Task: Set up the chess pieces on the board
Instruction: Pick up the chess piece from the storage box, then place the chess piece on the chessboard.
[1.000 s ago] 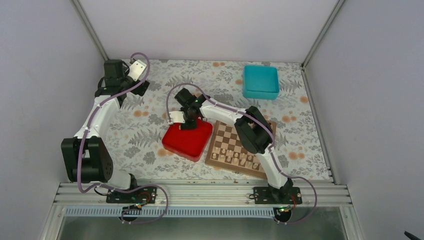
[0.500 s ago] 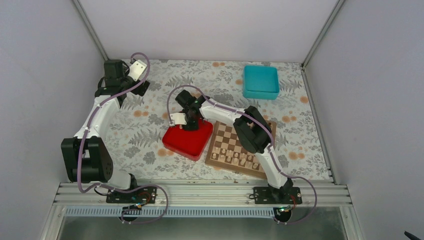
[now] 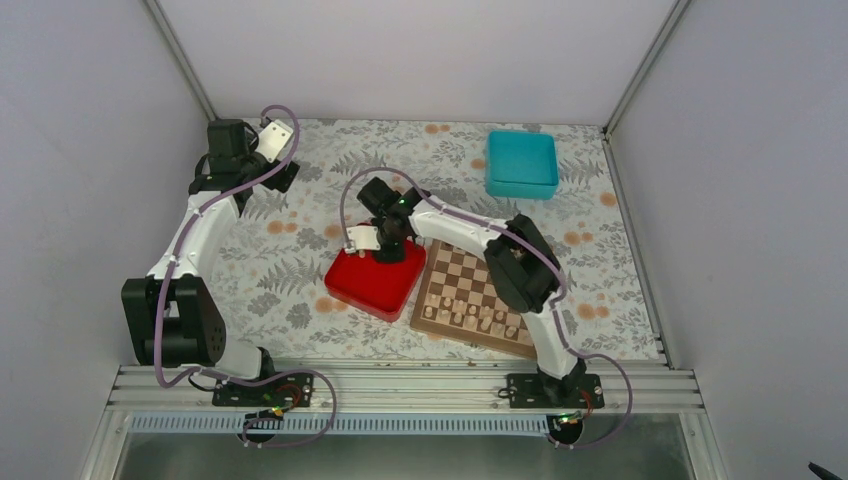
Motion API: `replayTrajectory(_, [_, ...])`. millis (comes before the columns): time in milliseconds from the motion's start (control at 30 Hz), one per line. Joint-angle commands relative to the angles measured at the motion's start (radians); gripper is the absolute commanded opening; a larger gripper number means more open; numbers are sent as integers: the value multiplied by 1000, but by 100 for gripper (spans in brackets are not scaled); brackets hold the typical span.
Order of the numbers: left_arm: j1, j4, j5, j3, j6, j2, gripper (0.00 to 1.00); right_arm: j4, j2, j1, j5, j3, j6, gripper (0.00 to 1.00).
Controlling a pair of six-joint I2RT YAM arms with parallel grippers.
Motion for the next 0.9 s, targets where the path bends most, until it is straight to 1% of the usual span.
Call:
replayTrajectory(0, [2, 4, 20, 12, -11, -23, 100, -57, -154, 6, -25, -34, 31, 5])
replayTrajectory(133, [3, 5, 14, 10, -11, -28, 100, -102, -308, -33, 2, -144, 42, 5])
replayTrajectory(233, [2, 6, 12, 11, -8, -26, 100, -133, -447, -107, 37, -271, 52, 5])
replayTrajectory(400, [1, 6, 11, 12, -9, -21, 100, -179, -706, -298, 76, -485, 57, 5])
replayTrajectory(467, [1, 5, 8, 12, -10, -23, 100, -200, -823, -393, 73, -580, 45, 5])
replayTrajectory(567, [1, 3, 11, 18, -13, -22, 100, -232, -942, -481, 58, -700, 18, 6])
replayTrajectory(700, [0, -1, 21, 25, -17, -14, 100, -233, -1061, -517, 47, -856, 19, 6])
replayTrajectory(867, [-2, 5, 14, 17, -15, -15, 100, -215, -1131, -520, 16, -1003, 7, 6])
